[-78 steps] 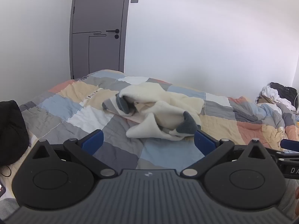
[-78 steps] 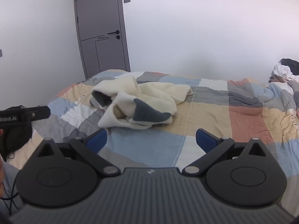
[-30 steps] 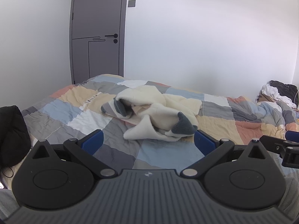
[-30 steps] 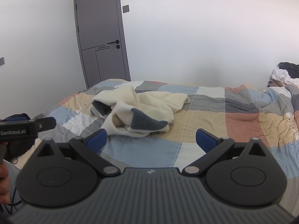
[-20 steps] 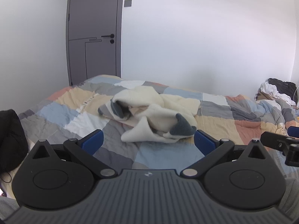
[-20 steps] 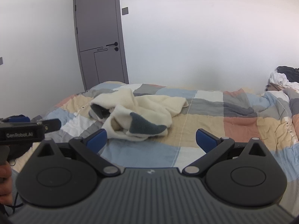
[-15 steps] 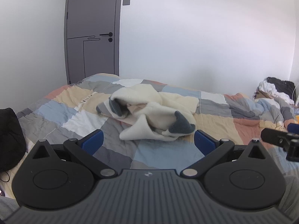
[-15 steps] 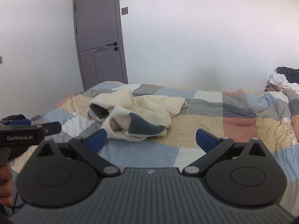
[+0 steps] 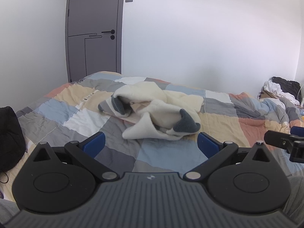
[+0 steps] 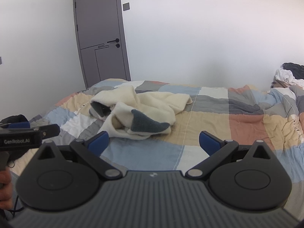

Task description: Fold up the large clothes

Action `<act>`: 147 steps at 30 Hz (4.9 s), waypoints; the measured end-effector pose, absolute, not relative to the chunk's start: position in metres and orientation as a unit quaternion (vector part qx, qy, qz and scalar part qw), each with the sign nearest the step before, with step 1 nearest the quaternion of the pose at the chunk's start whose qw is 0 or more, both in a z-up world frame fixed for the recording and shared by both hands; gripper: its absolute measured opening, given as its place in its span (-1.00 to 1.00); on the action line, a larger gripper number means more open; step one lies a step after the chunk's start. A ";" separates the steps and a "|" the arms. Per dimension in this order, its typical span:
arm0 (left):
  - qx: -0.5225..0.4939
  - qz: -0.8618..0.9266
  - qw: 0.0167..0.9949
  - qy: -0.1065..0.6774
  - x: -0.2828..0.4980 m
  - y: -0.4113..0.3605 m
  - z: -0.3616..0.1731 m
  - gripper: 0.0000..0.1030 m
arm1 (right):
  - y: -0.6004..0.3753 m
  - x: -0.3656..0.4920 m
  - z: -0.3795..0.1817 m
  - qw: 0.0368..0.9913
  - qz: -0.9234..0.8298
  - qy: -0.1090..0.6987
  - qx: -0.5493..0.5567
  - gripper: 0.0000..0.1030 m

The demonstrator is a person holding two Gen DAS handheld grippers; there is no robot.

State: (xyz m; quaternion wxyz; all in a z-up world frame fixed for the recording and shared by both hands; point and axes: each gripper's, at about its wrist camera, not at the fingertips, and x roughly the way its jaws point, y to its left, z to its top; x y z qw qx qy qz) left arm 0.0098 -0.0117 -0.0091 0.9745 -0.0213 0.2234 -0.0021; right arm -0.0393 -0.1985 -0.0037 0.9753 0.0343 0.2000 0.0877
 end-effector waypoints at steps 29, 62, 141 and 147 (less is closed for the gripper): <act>0.007 0.024 0.969 0.245 0.200 0.046 -0.034 1.00 | -0.142 0.120 -0.015 0.955 0.155 0.240 0.080 1.00; -0.117 -0.031 0.949 0.289 0.301 0.123 -0.181 1.00 | -0.101 0.246 -0.128 0.962 0.124 0.241 -0.020 -0.67; -0.315 -0.091 0.869 0.370 0.280 0.128 -0.223 0.37 | -0.279 0.245 -0.113 0.936 -0.062 0.275 0.211 0.49; -0.337 -0.103 0.846 0.400 0.274 0.118 -0.232 0.44 | -0.297 0.207 -0.104 0.925 -0.128 0.261 0.244 0.59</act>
